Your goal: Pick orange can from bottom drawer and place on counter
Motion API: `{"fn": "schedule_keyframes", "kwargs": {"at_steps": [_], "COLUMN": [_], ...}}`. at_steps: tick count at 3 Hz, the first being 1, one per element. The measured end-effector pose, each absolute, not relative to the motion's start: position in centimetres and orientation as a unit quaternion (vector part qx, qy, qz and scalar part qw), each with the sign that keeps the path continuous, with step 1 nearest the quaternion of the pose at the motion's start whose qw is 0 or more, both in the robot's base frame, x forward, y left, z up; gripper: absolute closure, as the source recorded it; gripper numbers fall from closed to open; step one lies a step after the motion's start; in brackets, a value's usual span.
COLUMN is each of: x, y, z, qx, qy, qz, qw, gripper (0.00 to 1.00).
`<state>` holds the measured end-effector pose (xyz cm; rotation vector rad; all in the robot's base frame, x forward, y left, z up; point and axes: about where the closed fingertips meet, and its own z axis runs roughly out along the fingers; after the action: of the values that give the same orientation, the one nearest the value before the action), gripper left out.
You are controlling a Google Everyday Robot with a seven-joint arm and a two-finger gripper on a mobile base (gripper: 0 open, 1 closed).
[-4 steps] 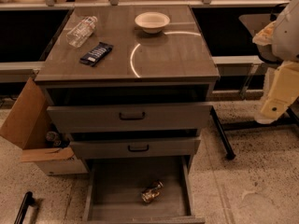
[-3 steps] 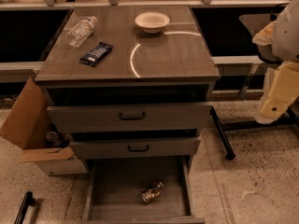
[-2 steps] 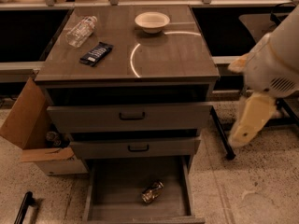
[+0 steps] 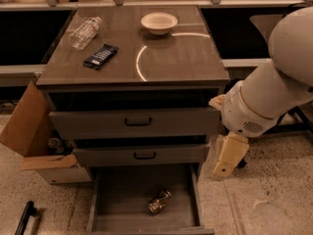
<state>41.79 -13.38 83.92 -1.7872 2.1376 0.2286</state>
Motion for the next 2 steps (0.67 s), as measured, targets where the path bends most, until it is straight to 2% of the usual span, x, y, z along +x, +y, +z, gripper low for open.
{"fn": "schedule_keyframes", "kwargs": {"at_steps": [1,2], "x": [41.8,41.0], "y": [-12.8,-10.2], "z": [80.6,73.5], "qx": [-0.636,-0.655], "qy": [0.747,0.722], "qz": [0.101,0.147], "qw": [0.168,0.165], "gripper": [0.0,0.0]}}
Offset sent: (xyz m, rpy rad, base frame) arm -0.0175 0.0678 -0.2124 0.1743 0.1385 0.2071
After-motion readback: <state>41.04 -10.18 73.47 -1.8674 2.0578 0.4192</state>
